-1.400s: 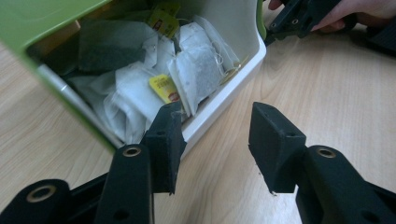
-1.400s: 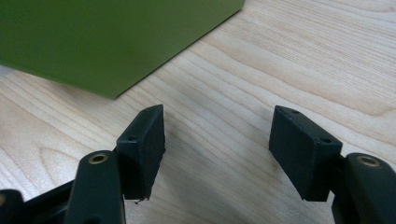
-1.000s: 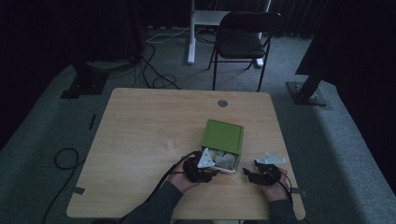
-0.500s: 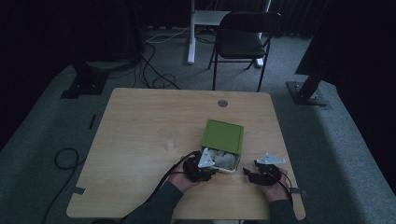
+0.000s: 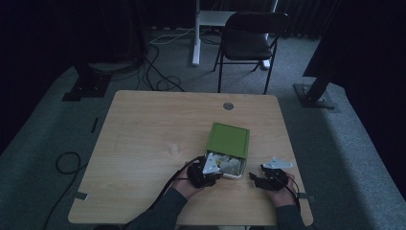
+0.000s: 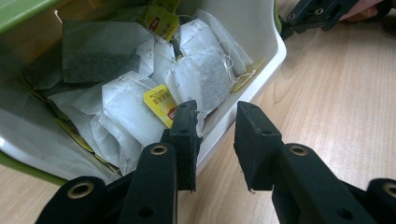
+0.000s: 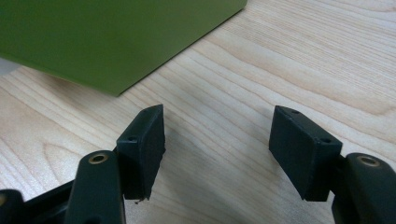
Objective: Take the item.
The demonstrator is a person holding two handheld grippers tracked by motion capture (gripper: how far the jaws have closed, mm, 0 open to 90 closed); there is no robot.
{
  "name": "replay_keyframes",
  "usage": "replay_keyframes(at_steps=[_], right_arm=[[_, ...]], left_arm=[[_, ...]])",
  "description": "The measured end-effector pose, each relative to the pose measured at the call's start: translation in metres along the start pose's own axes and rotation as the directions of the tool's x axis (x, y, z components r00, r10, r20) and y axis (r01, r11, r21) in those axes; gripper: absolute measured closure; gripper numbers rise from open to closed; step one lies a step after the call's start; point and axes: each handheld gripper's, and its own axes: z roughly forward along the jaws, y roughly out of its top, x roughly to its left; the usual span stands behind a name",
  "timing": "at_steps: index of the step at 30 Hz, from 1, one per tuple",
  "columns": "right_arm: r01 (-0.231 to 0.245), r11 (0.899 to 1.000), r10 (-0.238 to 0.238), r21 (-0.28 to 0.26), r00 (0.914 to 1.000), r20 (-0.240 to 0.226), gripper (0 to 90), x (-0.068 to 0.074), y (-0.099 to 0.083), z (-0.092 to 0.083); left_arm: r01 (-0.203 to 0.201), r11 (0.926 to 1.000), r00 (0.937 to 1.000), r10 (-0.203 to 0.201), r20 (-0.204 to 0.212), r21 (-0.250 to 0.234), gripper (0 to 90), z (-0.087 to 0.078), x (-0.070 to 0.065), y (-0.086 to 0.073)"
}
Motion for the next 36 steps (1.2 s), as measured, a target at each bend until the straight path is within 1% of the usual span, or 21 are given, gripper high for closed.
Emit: replay_keyframes(at_steps=[4,19,36], right_arm=[[0.001,1.000,-0.001,0.000,1.0000,-0.001,35.4,0.000,0.000,0.000],[0.001,1.000,-0.001,0.000,1.0000,-0.001,35.4,0.000,0.000,0.000],[0.001,1.000,-0.001,-0.001,1.0000,-0.001,35.4,0.000,0.000,0.000]], left_arm=[[-0.010,0.9999,0.9999,0.010,0.001,0.005,71.8,-0.002,-0.003,-0.001],[-0.011,0.9999,0.9999,0.011,0.008,0.005,72.6,-0.009,-0.013,-0.005],[-0.005,1.0000,0.9997,0.005,0.026,0.005,72.9,-0.014,-0.023,-0.011]])
